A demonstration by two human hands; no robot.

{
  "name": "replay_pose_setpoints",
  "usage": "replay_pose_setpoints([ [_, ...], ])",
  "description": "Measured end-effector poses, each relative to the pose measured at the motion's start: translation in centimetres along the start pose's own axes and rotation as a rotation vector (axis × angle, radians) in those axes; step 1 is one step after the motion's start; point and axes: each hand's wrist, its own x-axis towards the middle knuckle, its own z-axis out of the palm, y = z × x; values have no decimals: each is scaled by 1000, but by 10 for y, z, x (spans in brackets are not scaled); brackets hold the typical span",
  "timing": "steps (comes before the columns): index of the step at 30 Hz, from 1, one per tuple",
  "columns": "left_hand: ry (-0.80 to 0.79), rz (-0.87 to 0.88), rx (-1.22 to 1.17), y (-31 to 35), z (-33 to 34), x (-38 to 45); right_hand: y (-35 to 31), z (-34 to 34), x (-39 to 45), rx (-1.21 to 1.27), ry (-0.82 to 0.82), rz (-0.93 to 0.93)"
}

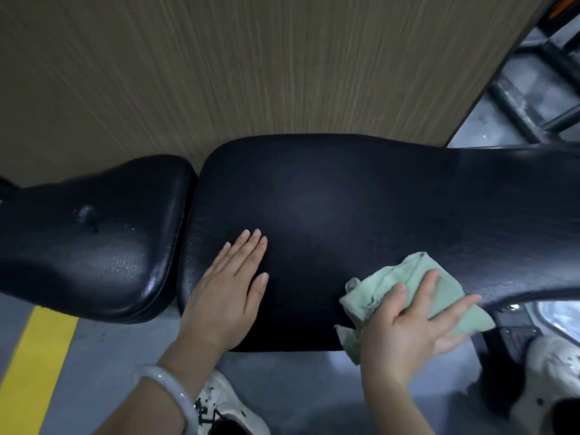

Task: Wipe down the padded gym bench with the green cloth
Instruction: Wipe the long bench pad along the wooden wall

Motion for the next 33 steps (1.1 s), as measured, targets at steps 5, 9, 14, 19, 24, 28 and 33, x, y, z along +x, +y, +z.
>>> replay_pose_setpoints([
  [5,-1,-10,-5,0,-1,-2,14,-2,-9,-175,-77,-183],
  [9,-7,-11,-12,0,-2,-2,33,-17,-8,-448,-250,-554],
  [14,-3,-22,-26,0,-2,-2,23,-35,31,-728,-354,-1017],
  [19,30,-14,-40,0,-1,-2,1,-31,58,-808,-505,-1329],
  [24,120,-84,-32,0,0,-1,-33,21,11,-740,-574,-1251],
  [28,129,-230,76,4,-3,-3,-46,30,3,-764,-704,-1408],
  [33,85,-285,129,12,-2,-6,-31,-1,48,-813,-810,-1723],
])
